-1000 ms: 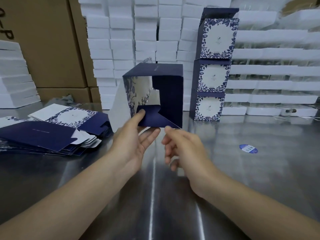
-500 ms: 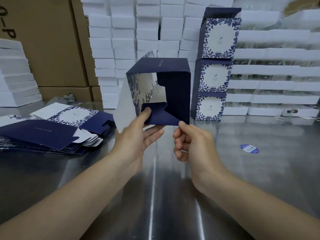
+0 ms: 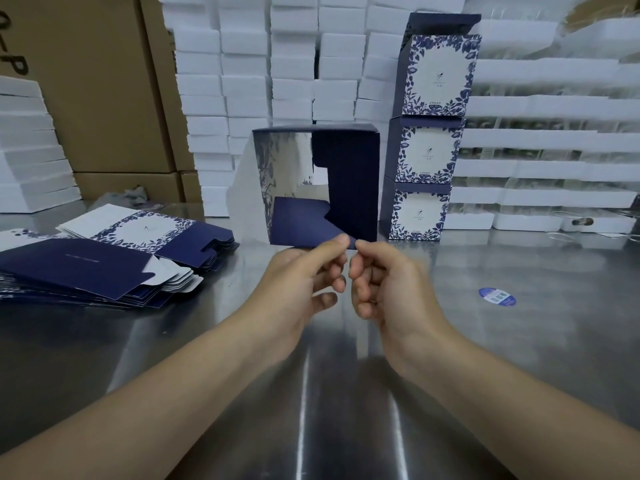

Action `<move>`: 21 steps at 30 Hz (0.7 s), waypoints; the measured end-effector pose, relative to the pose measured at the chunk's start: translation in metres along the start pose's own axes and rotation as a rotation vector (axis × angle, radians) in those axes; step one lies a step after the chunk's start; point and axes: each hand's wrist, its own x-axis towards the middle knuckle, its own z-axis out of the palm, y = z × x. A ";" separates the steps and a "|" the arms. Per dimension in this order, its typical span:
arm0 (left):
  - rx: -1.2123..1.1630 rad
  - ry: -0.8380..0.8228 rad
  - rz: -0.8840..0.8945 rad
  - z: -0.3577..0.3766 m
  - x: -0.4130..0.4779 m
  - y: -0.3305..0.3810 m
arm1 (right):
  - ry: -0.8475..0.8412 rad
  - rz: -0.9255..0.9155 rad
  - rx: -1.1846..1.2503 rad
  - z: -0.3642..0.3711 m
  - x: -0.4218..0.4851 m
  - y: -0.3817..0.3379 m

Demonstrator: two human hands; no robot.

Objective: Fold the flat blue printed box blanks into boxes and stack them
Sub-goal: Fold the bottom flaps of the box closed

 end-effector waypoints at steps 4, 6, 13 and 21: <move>-0.014 -0.009 0.007 -0.001 0.001 -0.002 | -0.056 0.058 0.013 0.002 0.001 0.004; -0.016 0.001 0.007 0.000 0.001 -0.002 | -0.054 0.080 0.016 0.002 0.001 0.004; 0.068 0.035 -0.010 0.002 -0.002 0.001 | 0.091 0.007 -0.012 -0.002 0.007 0.000; -0.010 0.067 -0.021 -0.004 0.002 0.005 | 0.075 0.056 -0.033 -0.010 0.012 -0.003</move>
